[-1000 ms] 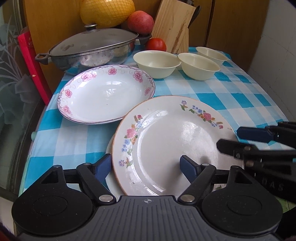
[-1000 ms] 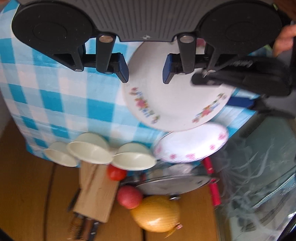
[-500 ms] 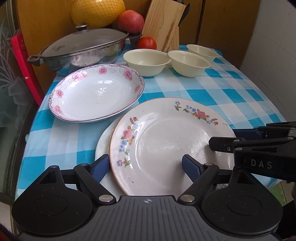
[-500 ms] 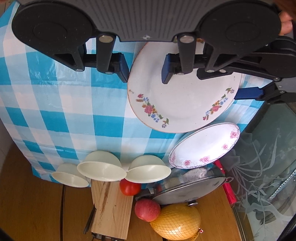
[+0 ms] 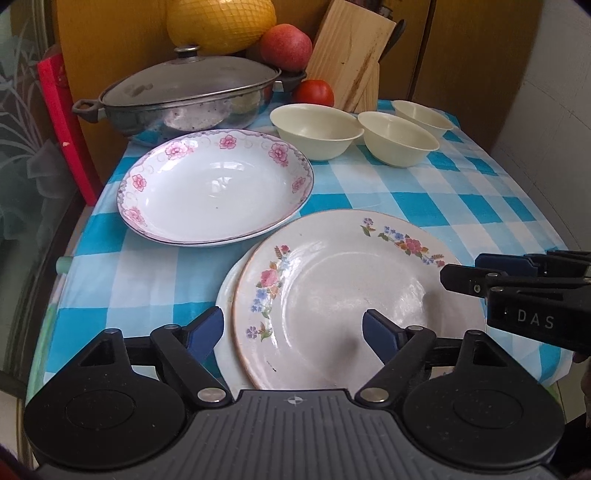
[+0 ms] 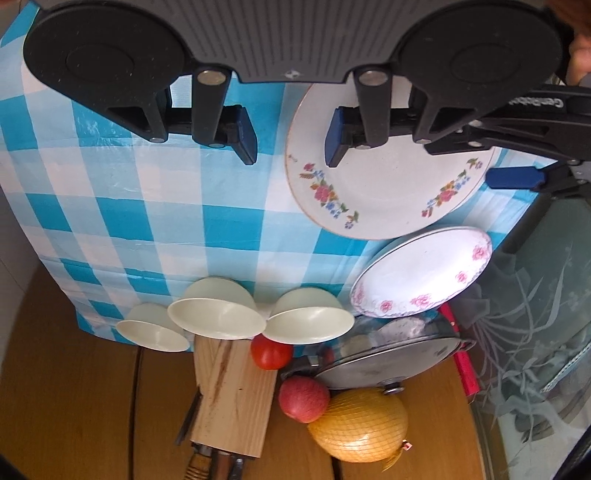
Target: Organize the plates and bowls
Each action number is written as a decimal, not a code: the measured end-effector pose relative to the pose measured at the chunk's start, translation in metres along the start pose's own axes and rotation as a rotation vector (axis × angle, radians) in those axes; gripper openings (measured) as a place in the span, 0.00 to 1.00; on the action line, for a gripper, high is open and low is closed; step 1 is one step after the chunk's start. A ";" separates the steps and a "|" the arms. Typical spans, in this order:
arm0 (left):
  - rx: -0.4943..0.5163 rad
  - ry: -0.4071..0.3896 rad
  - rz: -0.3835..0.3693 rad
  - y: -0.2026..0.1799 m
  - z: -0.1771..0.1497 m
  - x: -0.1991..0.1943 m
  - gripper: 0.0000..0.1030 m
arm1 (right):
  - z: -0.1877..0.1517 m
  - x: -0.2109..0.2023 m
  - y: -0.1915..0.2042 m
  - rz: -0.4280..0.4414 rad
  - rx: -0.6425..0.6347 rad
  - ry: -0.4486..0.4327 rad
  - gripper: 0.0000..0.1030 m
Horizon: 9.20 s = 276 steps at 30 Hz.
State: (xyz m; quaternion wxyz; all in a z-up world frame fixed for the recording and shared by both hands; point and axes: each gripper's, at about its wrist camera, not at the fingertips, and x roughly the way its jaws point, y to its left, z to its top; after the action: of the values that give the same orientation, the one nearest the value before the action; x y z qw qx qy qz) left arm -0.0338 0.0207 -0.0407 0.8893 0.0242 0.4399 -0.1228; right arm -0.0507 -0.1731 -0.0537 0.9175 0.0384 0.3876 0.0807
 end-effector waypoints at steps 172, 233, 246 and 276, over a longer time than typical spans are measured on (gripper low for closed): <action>-0.169 0.028 0.176 0.094 0.090 0.079 0.82 | 0.095 0.125 0.065 0.085 0.056 0.029 0.36; -0.159 -0.011 0.173 0.097 0.085 0.070 0.70 | 0.095 0.116 0.059 0.113 0.065 -0.027 0.18; -0.184 -0.014 0.194 0.095 0.090 0.075 0.67 | 0.098 0.123 0.056 0.114 0.082 -0.010 0.18; -0.106 -0.112 0.119 0.064 0.078 0.029 0.64 | 0.076 0.059 0.042 0.083 0.120 -0.092 0.16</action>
State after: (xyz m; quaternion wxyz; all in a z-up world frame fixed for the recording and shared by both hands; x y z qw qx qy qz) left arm 0.0587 0.0657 -0.0201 0.9182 -0.0035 0.3932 -0.0474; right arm 0.0396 -0.1222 -0.0372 0.9262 0.1130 0.3474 0.0932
